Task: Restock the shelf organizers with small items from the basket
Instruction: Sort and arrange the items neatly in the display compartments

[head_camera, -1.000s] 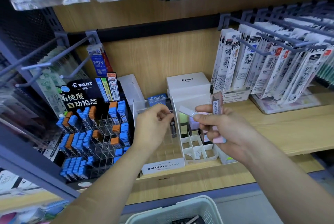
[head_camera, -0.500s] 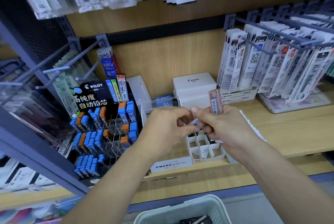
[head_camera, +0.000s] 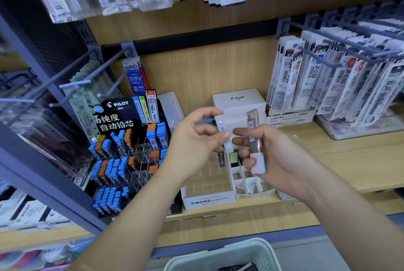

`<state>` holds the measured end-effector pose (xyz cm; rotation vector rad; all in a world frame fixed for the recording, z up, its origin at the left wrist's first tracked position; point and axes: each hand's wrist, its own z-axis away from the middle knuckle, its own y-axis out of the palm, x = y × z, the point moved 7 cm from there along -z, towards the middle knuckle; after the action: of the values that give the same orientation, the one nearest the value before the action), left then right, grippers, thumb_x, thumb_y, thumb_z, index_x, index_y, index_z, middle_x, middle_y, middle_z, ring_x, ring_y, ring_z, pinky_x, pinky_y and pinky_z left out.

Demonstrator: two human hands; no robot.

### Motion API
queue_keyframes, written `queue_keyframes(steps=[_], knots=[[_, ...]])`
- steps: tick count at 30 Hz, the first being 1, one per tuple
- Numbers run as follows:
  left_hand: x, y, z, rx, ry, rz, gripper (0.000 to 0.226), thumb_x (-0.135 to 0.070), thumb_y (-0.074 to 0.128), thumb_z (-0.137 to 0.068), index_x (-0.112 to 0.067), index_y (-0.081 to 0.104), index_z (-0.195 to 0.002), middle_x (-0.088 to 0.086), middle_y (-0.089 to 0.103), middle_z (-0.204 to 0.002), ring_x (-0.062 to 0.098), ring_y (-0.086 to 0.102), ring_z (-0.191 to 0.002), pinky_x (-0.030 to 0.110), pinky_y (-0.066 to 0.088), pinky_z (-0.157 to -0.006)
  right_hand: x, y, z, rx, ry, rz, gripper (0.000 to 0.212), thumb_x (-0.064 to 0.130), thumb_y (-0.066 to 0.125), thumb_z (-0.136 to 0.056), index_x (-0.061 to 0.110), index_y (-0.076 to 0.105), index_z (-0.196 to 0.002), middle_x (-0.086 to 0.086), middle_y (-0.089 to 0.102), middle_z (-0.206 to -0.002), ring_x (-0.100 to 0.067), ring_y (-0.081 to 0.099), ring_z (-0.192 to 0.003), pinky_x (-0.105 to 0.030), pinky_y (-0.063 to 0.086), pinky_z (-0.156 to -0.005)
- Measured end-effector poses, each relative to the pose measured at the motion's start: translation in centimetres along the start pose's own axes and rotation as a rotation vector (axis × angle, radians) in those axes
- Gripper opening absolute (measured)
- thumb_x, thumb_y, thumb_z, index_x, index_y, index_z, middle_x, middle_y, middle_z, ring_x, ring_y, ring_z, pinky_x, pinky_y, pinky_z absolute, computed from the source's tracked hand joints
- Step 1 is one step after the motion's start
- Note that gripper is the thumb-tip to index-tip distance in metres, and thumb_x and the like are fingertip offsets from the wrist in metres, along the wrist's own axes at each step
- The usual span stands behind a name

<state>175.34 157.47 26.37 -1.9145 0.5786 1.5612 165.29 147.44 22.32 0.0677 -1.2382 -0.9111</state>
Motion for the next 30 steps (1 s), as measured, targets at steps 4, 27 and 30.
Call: queue_keyframes(steps=[4,27,30], knots=[[-0.3,-2.9,-0.8,-0.165,0.003,0.142,0.027,-0.002,0.071,-0.081,-0.013,0.061,-0.104,0.006,0.069,-0.066,0.020,0.065,-0.064,0.029,0.058,-0.069,1.0,-0.4,0.6,-0.002,-0.031,0.003,0.026,0.004,0.054,-0.095,-0.004,0.053,-0.120,-0.022,0.064,-0.087,-0.022,0.053,-0.062,-0.028,0.048,-0.050],[3.1,-3.7,-7.0,0.018,-0.088,-0.921,0.022,-0.009,0.051,-0.096,-0.021,0.069,-0.102,0.004,0.064,-0.112,0.016,0.062,-0.089,0.024,0.047,-0.068,1.4,-2.1,0.2,-0.098,-0.021,0.166,0.026,0.015,0.053,-0.090,0.010,0.070,-0.110,-0.005,0.050,-0.071,-0.013,0.037,-0.049,-0.022,0.021,-0.039],[3.6,-3.3,-7.1,0.044,-0.074,-0.888,0.030,-0.003,0.048,-0.094,-0.019,0.068,-0.110,0.006,0.063,-0.110,0.021,0.064,-0.094,0.030,0.051,-0.075,1.3,-1.8,0.4,-0.089,-0.020,0.176,0.025,0.016,0.055,-0.089,0.010,0.072,-0.107,-0.005,0.050,-0.074,-0.014,0.038,-0.050,-0.023,0.021,-0.041]])
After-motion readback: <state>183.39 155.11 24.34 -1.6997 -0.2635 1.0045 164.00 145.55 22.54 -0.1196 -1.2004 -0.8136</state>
